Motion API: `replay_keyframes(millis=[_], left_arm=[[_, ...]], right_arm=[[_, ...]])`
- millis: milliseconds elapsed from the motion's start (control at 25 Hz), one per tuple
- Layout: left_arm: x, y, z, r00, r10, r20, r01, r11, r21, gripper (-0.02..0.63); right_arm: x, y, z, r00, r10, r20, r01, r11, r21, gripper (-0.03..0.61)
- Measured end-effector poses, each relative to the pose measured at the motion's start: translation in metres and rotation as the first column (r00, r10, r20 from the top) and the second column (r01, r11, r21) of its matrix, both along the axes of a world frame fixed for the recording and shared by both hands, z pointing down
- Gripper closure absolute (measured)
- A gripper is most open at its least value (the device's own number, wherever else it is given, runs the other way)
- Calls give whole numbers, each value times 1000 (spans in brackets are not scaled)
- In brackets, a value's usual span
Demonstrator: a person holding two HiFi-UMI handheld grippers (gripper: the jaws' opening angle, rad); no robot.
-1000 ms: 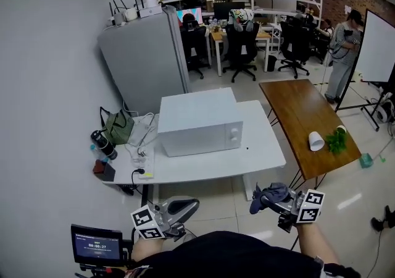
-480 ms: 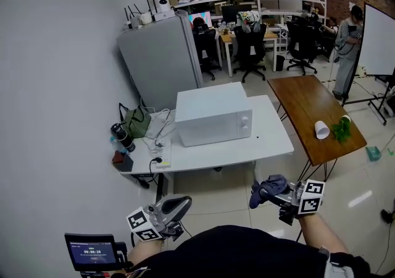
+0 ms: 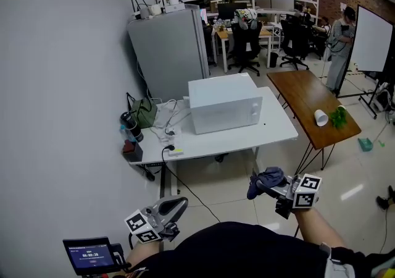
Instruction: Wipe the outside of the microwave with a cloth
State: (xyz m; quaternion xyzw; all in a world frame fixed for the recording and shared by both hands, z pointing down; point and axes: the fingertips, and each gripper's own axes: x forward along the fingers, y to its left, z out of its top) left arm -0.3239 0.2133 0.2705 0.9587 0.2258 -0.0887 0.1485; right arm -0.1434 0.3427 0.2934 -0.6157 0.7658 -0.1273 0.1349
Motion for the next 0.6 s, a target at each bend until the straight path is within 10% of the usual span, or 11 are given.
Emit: replay_keyframes(millis=[600], left_arm=[[14,25,0,999,-9,-46,7,999,-50,611]], right_arm=[[23,10,-7,998,9,-67,-11,999,-35,488]])
